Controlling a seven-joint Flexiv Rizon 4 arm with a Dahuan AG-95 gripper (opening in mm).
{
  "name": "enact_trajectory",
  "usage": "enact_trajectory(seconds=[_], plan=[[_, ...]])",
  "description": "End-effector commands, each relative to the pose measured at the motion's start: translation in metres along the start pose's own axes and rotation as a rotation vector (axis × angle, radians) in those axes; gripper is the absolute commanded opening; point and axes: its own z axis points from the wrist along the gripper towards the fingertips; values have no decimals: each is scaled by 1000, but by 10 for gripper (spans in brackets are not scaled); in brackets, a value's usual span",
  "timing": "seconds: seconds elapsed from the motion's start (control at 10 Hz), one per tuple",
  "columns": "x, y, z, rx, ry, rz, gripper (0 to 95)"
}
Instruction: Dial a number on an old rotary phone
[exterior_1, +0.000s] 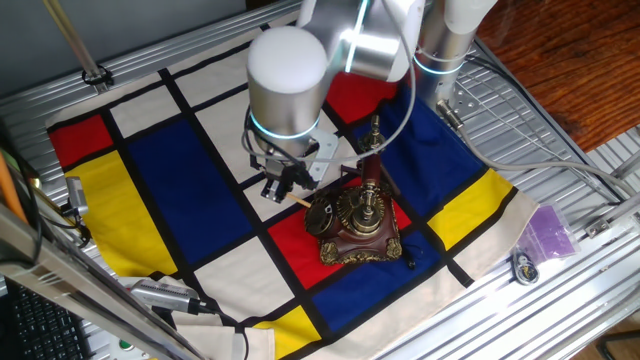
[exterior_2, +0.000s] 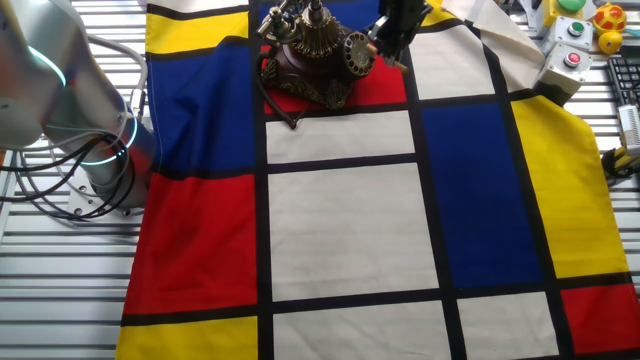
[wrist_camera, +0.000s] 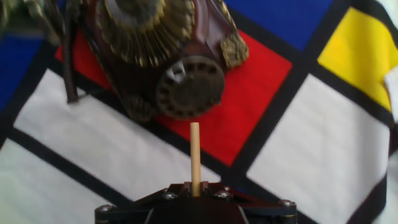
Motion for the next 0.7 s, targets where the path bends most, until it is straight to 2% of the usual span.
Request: enact_trajectory(seconds=[0.1,0.4,0.7], plan=[[0,-4,1,-27,-9,1,0],[0,-4,1,-40,-7,13,0],[0,-4,1,-53,-20,14,0]])
